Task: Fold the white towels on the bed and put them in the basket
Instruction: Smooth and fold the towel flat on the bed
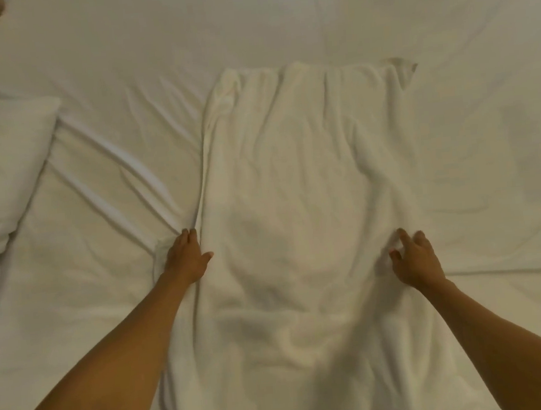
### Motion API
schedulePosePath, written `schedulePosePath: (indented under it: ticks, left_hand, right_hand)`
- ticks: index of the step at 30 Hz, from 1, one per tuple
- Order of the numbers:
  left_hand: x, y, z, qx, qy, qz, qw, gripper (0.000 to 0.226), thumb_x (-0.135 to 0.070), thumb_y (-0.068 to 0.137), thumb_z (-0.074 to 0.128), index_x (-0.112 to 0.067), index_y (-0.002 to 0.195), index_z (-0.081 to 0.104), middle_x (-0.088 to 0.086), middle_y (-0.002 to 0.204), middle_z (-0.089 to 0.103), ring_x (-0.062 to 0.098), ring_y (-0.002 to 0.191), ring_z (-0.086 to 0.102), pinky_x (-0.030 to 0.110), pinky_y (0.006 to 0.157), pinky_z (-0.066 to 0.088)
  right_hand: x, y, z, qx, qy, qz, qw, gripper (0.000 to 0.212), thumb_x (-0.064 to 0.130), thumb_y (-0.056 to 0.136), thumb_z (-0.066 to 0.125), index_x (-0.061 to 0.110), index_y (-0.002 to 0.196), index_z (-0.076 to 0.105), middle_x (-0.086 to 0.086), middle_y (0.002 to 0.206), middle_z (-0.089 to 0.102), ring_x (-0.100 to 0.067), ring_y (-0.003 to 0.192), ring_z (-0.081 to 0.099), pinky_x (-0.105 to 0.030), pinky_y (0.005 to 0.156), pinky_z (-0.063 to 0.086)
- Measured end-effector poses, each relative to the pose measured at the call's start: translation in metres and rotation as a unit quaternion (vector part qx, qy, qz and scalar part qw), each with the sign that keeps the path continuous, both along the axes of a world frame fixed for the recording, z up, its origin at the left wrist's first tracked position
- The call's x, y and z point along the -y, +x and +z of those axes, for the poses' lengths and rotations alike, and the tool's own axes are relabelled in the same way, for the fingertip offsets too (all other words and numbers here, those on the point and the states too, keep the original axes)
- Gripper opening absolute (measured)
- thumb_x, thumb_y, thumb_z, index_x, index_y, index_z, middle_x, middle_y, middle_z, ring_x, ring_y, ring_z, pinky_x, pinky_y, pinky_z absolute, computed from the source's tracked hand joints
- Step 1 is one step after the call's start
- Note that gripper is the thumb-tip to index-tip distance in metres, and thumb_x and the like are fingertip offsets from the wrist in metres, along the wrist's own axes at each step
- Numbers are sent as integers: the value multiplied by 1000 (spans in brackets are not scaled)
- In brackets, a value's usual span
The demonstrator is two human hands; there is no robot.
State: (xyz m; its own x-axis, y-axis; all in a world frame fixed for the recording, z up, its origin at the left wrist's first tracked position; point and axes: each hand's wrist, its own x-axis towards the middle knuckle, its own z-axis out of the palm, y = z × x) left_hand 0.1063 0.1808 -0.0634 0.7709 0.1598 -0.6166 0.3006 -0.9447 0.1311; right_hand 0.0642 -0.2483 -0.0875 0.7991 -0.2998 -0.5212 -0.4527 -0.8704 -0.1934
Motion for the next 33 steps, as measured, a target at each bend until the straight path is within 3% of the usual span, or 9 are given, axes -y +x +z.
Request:
schedulePosePath:
  ticks: [4,9,13,19,24,29,33]
  left_hand:
    - [-5,18,-16,0,33,-17,999,79,-43,93,52,-3,151,14,17,158,19,30,147,16,43,121,16]
    - [-10,23,-29,-3,60,-29,998,72,-50,90,53,-3,141,33,19,143,45,33,135,39,45,118,20]
    - [-7,21,-30,16,42,-21,999,72,-48,89,57,-2,139,35,19,138,51,35,129,46,44,115,27]
    - [-15,34,-29,-54,9,2,999,81,-51,79,68,-8,140,37,14,138,53,33,128,49,44,109,37]
    - [-21,37,-28,-53,-20,23,998,68,-42,81,70,-12,136,46,13,133,58,33,122,54,43,103,44]
    - [-32,42,-22,-64,29,27,997,57,-35,83,68,-2,126,51,18,124,58,34,112,57,39,92,50]
    - [-43,47,-19,-51,39,75,995,41,-33,73,80,3,83,62,26,104,67,32,89,61,34,73,48]
  right_hand:
    - [9,14,-14,8,-5,-43,999,65,30,93,51,14,148,20,-29,144,29,-43,133,32,-51,108,35]
    - [9,22,-16,-12,14,-82,996,65,32,95,46,15,149,13,-29,139,32,-48,124,41,-52,102,37]
    - [1,26,-10,16,40,-144,989,62,28,92,53,16,145,23,-28,130,43,-46,116,48,-48,96,42]
    - [3,40,-2,52,150,-325,932,74,20,78,73,13,138,30,-23,132,49,-42,117,51,-49,95,48]
    - [5,41,-5,30,121,-299,946,66,22,79,72,5,133,37,-23,129,51,-42,115,51,-49,92,50]
    - [1,36,-3,19,67,-251,966,49,19,84,64,1,122,39,-27,119,54,-44,108,54,-45,87,45]
    - [4,38,-1,23,51,-242,969,66,17,81,68,5,134,32,-26,127,49,-44,116,49,-48,94,43]
